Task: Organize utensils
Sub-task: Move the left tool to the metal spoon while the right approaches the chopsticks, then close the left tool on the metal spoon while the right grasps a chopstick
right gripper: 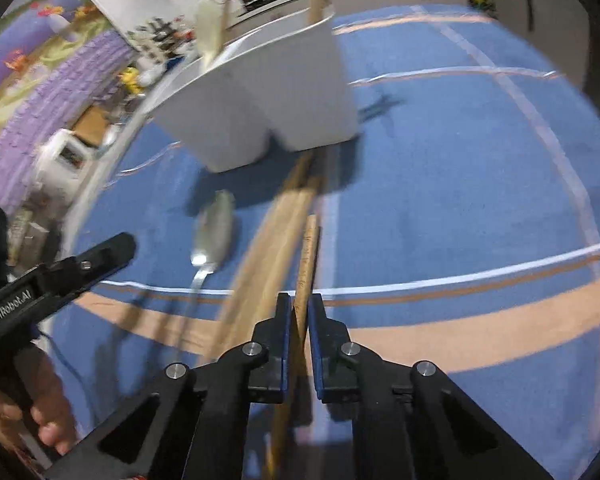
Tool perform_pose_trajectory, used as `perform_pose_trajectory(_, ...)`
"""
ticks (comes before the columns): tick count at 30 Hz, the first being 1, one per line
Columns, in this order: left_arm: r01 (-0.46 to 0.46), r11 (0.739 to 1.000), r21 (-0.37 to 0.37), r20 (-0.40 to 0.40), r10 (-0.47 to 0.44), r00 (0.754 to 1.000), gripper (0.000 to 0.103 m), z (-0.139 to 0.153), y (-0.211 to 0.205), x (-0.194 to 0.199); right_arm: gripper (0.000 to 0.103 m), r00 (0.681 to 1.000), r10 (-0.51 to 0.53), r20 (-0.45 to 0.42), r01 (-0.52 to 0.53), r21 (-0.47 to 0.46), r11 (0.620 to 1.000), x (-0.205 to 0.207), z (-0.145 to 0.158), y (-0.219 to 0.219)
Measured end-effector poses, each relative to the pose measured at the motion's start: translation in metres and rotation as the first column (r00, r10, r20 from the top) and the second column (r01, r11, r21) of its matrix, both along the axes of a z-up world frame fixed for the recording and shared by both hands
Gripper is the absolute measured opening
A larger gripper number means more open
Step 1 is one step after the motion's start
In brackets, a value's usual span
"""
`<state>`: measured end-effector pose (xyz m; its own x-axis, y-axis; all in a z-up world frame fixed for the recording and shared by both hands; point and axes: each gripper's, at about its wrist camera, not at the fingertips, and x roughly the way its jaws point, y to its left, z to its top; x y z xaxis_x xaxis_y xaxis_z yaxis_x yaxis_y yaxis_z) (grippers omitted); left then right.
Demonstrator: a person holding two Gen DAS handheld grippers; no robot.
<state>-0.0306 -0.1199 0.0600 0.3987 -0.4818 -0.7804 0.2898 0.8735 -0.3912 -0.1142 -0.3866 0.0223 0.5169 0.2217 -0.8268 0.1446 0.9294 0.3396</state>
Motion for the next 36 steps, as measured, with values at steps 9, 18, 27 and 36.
perform_pose_trajectory(9, 0.113, 0.992, 0.063, -0.037, -0.110, 0.993, 0.038, -0.024, -0.034, 0.027, 0.009, 0.998, -0.057, -0.013, 0.057, -0.034, 0.998, -0.025, 0.008, -0.036)
perform_pose_trajectory(18, 0.244, 0.963, 0.114, -0.027, -0.242, 0.970, 0.041, -0.028, -0.058, 0.043, 0.020, 0.998, 0.042, -0.039, -0.042, -0.001, 0.999, -0.020, 0.009, 0.000)
perform_pose_trajectory(27, 0.330, 0.936, 0.121, -0.054, -0.326, 0.944, 0.009, -0.032, -0.067, 0.044, 0.026, 0.979, 0.087, -0.186, -0.129, -0.226, 0.966, 0.000, 0.007, 0.051)
perform_pose_trajectory(36, 0.367, 0.924, 0.107, -0.068, -0.362, 0.930, 0.009, -0.032, -0.073, 0.042, 0.013, 0.924, 0.139, -0.355, -0.241, -0.260, 0.935, 0.031, 0.004, 0.073)
